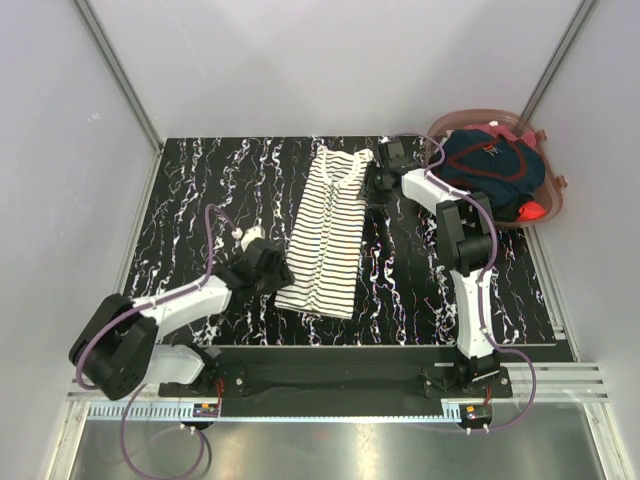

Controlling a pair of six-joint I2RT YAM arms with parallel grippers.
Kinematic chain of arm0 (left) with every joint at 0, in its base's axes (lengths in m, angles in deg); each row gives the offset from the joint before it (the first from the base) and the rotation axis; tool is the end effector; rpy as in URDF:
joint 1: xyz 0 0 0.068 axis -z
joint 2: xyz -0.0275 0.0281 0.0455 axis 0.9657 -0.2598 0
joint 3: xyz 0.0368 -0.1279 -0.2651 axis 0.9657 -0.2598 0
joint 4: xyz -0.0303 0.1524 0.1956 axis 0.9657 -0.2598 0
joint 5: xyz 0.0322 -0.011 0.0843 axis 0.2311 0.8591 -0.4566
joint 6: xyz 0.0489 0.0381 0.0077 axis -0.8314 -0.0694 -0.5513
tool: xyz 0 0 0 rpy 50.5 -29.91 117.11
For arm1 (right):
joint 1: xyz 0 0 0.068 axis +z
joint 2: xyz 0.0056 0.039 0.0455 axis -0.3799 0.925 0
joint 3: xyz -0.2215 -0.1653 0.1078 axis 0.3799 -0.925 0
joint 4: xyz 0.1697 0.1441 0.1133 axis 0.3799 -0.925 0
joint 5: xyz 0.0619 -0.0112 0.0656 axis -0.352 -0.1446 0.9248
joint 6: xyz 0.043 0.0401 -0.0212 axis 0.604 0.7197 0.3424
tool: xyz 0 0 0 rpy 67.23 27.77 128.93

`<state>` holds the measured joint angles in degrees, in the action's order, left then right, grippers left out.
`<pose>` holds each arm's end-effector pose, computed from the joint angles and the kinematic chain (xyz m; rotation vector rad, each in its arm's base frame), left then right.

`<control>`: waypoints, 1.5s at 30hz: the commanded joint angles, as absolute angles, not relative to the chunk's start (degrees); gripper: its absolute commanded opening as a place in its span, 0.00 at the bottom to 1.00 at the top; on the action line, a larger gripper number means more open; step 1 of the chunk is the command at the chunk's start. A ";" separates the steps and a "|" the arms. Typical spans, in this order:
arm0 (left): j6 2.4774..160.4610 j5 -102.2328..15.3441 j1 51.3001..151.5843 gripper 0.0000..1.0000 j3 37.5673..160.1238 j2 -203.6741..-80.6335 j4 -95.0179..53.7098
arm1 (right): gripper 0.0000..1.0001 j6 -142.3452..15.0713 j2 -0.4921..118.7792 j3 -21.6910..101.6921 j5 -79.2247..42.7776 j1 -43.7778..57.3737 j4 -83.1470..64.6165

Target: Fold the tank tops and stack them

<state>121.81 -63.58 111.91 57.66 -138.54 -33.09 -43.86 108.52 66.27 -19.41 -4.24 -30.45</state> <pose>0.1822 -0.1249 0.1872 -0.4137 2.4513 -0.4290 0.4902 0.1659 0.1812 0.1346 2.4984 0.4735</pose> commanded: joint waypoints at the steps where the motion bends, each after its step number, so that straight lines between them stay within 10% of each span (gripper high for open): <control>1: 116.56 -55.15 109.14 0.61 60.95 -141.71 -28.03 | 0.46 -42.42 104.54 63.25 -13.92 -4.31 -26.96; 21: 123.14 -57.41 116.50 0.16 53.31 -146.38 -21.26 | 0.12 -43.64 114.90 77.39 -18.39 -5.01 -38.64; 25: 125.17 -59.00 118.80 0.21 52.17 -145.94 -21.09 | 0.11 -43.91 115.26 78.01 -17.87 -5.37 -38.82; 37: 122.19 -61.82 118.80 0.60 52.34 -136.89 -29.25 | 0.48 -44.00 100.86 63.53 -16.72 -5.02 -33.64; 45: 121.22 -57.69 119.15 0.57 51.11 -138.20 -27.68 | 0.52 -42.85 81.54 38.22 -16.55 -2.64 -30.29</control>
<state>122.40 -59.52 118.67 52.39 -137.29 -27.01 -43.40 89.70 44.42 -17.20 -4.31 -32.55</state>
